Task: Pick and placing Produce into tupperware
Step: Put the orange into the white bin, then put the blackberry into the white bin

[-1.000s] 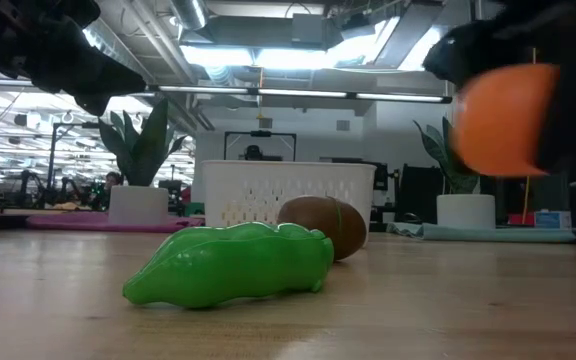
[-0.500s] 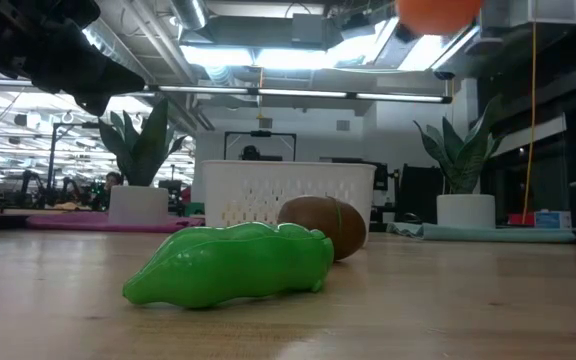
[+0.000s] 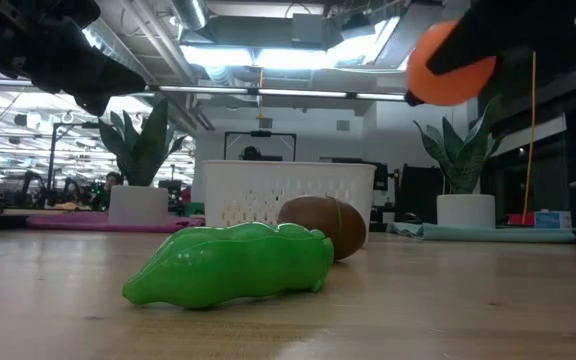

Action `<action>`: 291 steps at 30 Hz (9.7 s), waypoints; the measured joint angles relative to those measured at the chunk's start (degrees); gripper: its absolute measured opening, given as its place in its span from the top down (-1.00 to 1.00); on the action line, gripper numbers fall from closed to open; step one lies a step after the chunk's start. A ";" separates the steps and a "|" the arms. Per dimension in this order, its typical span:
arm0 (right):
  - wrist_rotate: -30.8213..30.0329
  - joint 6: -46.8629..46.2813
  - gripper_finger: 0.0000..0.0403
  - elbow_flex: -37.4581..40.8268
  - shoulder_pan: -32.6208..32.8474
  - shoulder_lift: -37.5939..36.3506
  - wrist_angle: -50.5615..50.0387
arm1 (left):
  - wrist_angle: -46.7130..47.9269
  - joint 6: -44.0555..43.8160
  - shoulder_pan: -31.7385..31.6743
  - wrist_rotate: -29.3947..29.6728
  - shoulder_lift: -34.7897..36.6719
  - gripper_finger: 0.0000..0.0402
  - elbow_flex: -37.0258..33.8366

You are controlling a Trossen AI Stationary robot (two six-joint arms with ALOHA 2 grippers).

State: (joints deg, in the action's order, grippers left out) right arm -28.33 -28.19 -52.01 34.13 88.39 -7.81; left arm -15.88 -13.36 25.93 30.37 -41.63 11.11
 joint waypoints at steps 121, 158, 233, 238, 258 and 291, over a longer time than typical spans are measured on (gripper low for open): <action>31.16 32.82 -0.23 -7.21 -38.47 0.51 -0.11 | -31.61 13.50 -19.63 -16.55 -22.86 1.00 -0.02; 37.43 33.02 -0.42 -7.17 -38.47 18.05 14.00 | -26.70 13.57 -19.65 -16.52 -22.86 0.60 -0.04; 28.87 28.64 -0.46 30.36 -25.68 -15.72 47.84 | -29.60 10.91 -10.08 -16.48 -22.13 -0.29 0.14; 28.89 28.55 -0.46 30.34 -25.68 -15.72 47.80 | -18.54 10.84 -6.39 -14.82 -20.08 -0.29 4.01; 29.00 18.23 -0.46 30.32 -25.68 -15.72 47.76 | 33.44 -12.39 10.44 -0.52 -20.15 -0.29 26.24; 28.89 19.89 -0.46 30.32 -25.70 -15.72 45.60 | 64.16 -53.69 22.93 -7.74 -54.29 -0.29 55.74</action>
State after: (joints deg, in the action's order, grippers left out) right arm 0.56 -8.30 -21.69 8.43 72.66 37.78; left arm 48.28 -67.05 48.86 22.63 -95.92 66.85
